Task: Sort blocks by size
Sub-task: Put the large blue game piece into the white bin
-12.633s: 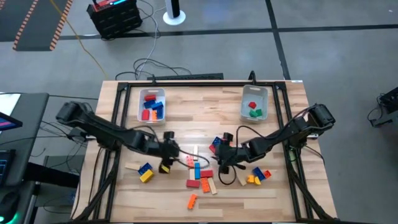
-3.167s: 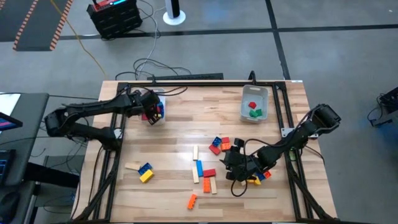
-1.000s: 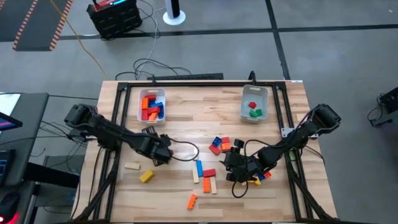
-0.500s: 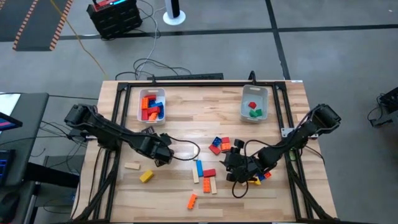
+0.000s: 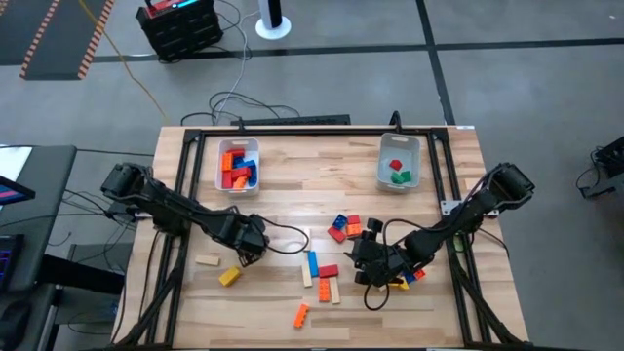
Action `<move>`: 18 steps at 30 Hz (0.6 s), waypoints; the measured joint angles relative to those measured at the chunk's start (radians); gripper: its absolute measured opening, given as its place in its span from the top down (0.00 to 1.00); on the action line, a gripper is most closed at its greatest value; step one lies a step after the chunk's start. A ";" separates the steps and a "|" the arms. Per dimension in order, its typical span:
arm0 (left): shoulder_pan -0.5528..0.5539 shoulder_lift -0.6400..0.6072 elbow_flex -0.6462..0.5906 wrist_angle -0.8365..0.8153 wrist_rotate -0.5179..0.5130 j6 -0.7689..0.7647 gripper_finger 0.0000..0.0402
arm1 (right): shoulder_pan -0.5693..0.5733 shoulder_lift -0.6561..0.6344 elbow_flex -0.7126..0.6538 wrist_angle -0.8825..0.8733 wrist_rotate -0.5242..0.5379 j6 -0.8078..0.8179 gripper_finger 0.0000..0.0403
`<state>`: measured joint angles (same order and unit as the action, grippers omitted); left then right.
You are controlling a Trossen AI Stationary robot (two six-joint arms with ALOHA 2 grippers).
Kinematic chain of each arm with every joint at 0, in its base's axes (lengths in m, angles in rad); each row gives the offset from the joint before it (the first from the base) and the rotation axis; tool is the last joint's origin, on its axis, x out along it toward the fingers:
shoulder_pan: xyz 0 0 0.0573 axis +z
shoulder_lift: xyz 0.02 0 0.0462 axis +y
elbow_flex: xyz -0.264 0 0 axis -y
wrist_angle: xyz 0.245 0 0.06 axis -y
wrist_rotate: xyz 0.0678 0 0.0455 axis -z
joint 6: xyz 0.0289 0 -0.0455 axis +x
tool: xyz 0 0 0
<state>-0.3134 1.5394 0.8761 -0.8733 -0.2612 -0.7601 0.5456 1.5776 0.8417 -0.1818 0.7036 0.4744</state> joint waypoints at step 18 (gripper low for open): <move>0.051 -0.022 -0.133 0.147 0.100 0.067 0.52 | 0.008 0.000 0.000 0.000 0.000 0.004 0.47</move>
<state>-0.2623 1.5179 0.7432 -0.7262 -0.1608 -0.6933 0.5541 1.5778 0.8417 -0.1822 0.7036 0.4783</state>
